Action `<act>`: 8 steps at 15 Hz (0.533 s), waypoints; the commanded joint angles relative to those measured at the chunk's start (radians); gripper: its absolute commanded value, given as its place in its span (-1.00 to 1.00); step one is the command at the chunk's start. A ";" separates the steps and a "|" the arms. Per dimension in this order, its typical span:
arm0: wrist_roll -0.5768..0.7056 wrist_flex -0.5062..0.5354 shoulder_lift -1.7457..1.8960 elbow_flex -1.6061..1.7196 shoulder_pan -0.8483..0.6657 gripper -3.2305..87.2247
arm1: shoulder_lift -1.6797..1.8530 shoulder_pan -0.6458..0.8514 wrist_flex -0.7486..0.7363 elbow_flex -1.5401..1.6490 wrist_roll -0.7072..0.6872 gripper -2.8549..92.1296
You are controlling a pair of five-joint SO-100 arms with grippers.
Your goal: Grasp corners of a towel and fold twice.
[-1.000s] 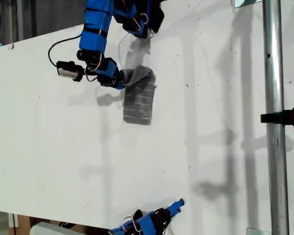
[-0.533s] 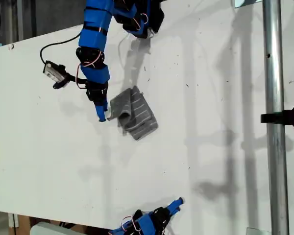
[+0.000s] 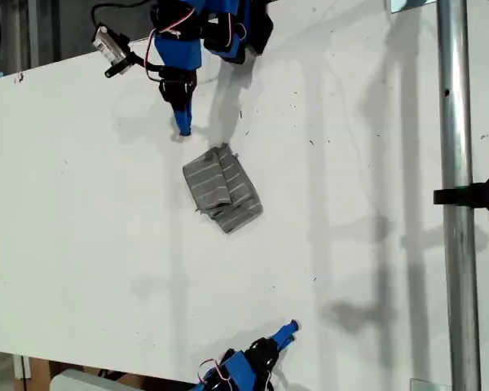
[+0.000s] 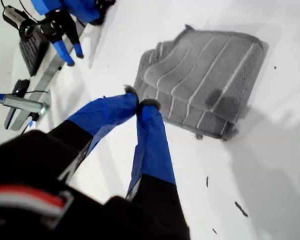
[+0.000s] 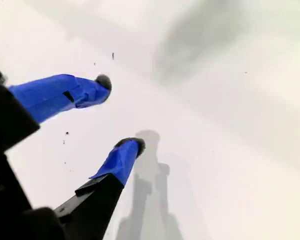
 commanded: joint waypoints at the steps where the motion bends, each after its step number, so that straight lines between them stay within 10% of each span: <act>1: 0.135 -0.089 0.006 -0.011 -0.230 -0.73 | 0.130 -0.034 0.149 0.037 0.023 -0.95; 8: 0.385 -0.117 0.006 0.034 -0.968 -0.93 | 0.291 -0.020 0.359 0.316 0.115 -0.93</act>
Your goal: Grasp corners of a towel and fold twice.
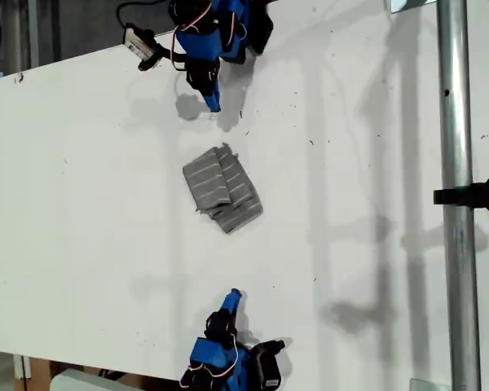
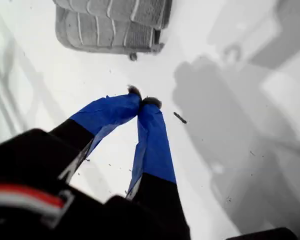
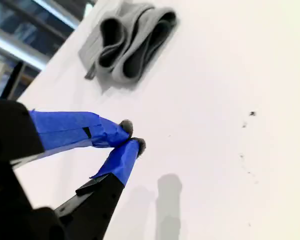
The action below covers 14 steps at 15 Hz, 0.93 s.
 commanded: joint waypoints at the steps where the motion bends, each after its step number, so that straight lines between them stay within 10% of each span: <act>1: -0.160 0.137 0.006 0.017 -0.170 -0.93 | 0.002 0.018 0.038 0.025 0.127 -0.78; 5: -0.025 0.144 0.005 0.017 -0.236 -0.87 | 0.000 -0.064 0.051 0.021 0.233 -0.78; 8: 0.525 0.143 0.005 0.017 -0.233 -0.88 | 0.000 0.044 0.063 0.021 0.144 -0.77; 14: 0.528 0.143 0.006 0.017 -0.233 -0.88 | 0.000 0.100 0.063 0.021 0.146 -0.77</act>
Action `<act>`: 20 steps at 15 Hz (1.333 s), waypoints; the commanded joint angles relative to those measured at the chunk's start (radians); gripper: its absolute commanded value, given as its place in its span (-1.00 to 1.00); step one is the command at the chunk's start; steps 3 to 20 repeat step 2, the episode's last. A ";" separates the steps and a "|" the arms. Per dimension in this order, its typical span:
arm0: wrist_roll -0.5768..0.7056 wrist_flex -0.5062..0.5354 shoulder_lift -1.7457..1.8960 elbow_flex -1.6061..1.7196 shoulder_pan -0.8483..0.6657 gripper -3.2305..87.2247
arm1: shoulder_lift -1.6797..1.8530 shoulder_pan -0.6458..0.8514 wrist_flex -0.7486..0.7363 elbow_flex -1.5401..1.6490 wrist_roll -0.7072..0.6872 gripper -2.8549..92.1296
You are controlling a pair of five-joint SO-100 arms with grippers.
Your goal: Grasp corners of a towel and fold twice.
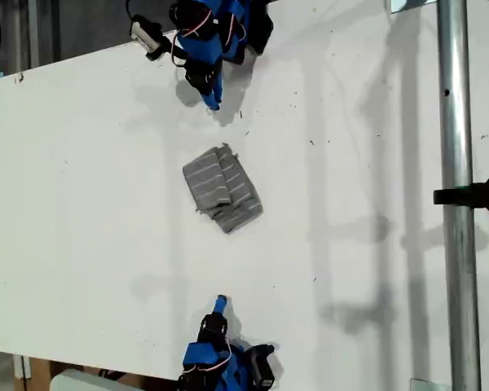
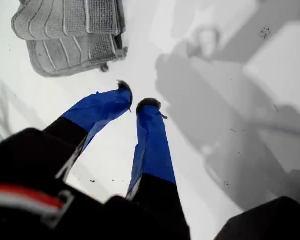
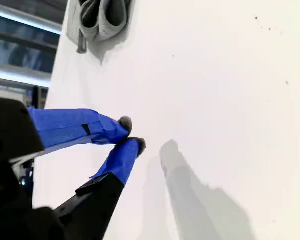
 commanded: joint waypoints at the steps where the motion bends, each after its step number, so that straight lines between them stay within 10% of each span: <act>1: 0.006 0.002 0.006 0.005 -0.012 -0.88 | -0.005 0.003 0.006 -0.015 -0.011 -0.77; 20: 0.006 0.002 0.006 0.005 -0.012 -0.88 | -0.005 0.000 0.006 -0.015 -0.011 -0.77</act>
